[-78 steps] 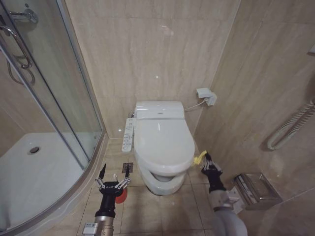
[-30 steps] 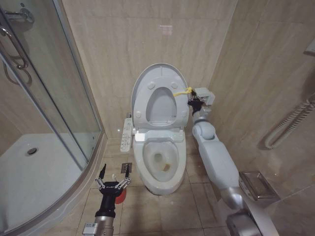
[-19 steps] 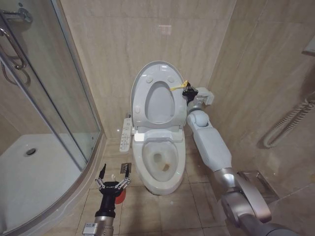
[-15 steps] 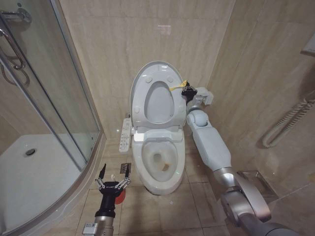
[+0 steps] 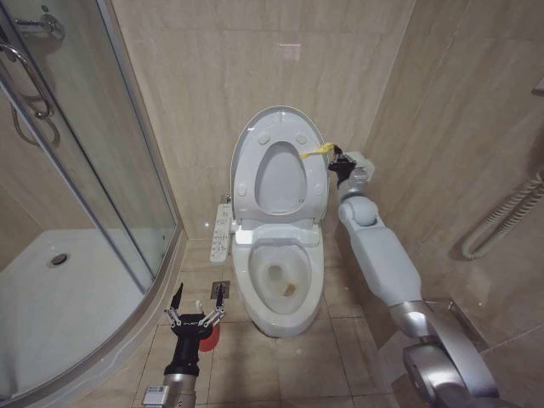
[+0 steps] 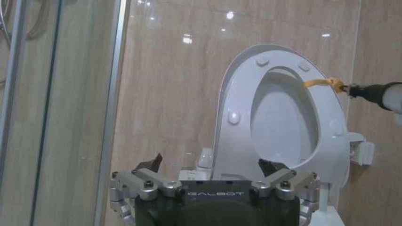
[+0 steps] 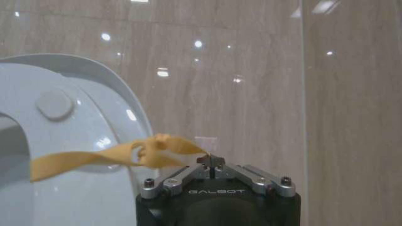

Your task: Open the toilet lid, clean the toilet bowl with a toilet brush, close the toilet lid, and flush.

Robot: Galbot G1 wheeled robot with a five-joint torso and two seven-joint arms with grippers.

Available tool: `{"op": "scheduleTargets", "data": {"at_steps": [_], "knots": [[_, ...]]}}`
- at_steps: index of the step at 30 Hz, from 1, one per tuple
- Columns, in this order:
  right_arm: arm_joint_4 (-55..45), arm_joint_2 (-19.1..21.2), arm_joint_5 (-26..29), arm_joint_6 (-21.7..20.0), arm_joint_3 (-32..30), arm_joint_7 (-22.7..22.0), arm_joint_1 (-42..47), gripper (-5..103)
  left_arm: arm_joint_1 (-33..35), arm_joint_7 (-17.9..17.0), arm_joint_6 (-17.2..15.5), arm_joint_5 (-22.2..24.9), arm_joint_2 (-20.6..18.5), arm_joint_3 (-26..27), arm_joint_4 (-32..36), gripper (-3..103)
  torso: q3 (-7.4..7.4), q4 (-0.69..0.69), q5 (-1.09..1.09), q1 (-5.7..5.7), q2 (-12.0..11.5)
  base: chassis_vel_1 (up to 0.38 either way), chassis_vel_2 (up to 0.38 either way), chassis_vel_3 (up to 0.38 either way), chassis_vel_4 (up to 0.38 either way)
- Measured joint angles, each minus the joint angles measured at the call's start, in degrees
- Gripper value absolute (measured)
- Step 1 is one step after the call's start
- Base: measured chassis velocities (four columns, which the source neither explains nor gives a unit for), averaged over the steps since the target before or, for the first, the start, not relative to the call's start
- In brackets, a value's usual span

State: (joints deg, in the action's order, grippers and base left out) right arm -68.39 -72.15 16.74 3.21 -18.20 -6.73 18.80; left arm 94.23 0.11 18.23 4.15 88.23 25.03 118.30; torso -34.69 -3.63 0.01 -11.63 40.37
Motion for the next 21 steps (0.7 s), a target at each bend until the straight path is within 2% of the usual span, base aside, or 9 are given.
{"op": "scheduleTargets", "data": {"at_steps": [21], "knots": [[-8.0, 4.0, 2.8, -2.4, -0.5, -0.5, 6.6, 0, 0.0, 0.0, 0.0, 0.0, 0.0, 0.0, 0.0, 100, 0.0, -0.08, 0.0, 0.0, 0.0, 0.0, 0.0, 0.0, 0.0]]}}
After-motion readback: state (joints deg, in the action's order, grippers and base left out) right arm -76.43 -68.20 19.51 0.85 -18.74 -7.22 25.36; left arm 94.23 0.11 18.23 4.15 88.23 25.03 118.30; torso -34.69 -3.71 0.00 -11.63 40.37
